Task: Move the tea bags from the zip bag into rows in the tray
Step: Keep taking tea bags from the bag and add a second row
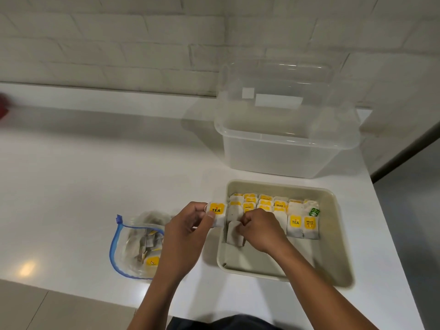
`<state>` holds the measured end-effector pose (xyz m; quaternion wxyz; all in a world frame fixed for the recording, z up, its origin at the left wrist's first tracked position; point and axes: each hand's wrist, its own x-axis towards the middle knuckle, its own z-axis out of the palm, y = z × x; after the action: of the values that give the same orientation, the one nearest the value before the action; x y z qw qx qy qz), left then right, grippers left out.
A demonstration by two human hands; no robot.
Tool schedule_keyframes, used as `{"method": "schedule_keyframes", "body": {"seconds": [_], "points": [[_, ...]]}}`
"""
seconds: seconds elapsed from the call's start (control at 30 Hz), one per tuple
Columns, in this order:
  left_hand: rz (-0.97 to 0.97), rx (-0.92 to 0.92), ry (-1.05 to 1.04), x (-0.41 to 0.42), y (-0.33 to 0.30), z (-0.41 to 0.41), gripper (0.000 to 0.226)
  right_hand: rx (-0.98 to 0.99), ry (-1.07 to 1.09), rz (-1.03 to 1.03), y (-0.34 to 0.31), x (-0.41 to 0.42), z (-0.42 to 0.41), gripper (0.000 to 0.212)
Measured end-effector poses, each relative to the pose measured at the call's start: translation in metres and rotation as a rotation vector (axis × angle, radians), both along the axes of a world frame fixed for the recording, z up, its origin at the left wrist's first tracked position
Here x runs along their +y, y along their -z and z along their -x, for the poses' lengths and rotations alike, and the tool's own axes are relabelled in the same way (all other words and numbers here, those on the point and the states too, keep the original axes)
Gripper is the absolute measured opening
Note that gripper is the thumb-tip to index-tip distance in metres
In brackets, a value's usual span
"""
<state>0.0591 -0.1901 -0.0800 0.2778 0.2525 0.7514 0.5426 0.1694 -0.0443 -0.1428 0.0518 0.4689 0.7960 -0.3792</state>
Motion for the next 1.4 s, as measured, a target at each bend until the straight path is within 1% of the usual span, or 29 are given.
{"method": "schedule_keyframes", "body": {"seconds": [0.17, 0.47, 0.6, 0.73, 0.83, 0.9, 1.03, 1.1, 1.2, 1.4], "points": [[0.000, -0.023, 0.002, 0.001, 0.000, -0.001, 0.010, -0.021, -0.013, -0.056, -0.001, 0.002, 0.006, 0.012], [-0.023, -0.039, 0.010, 0.000, 0.003, 0.001, 0.011, -0.030, 0.002, -0.055, -0.003, 0.007, 0.013, 0.015], [-0.027, -0.024, 0.010, 0.001, 0.004, 0.003, 0.014, 0.013, 0.031, -0.049, -0.002, 0.009, 0.013, 0.013], [-0.034, -0.024, 0.006, 0.001, 0.004, 0.002, 0.014, 0.095, 0.089, -0.026, -0.001, 0.007, 0.008, 0.001], [-0.028, -0.019, 0.013, 0.001, 0.004, 0.002, 0.015, 0.118, 0.087, -0.121, -0.005, 0.006, -0.003, 0.007], [-0.025, -0.015, 0.011, 0.001, 0.003, 0.001, 0.015, 0.119, 0.053, -0.142, -0.008, 0.003, -0.013, 0.011], [-0.017, 0.002, 0.012, 0.002, 0.004, -0.001, 0.015, 0.057, -0.148, -0.154, -0.010, -0.008, -0.027, 0.013], [-0.014, 0.017, 0.011, 0.003, 0.004, -0.001, 0.014, 0.042, -0.214, -0.138, -0.009, -0.012, -0.027, 0.016], [-0.009, 0.025, 0.018, 0.003, 0.004, -0.001, 0.014, 0.027, -0.234, -0.113, -0.007, -0.014, -0.023, 0.026], [-0.012, 0.000, 0.011, 0.003, 0.003, -0.001, 0.009, 0.019, -0.222, -0.128, -0.006, -0.016, -0.017, 0.033]]}}
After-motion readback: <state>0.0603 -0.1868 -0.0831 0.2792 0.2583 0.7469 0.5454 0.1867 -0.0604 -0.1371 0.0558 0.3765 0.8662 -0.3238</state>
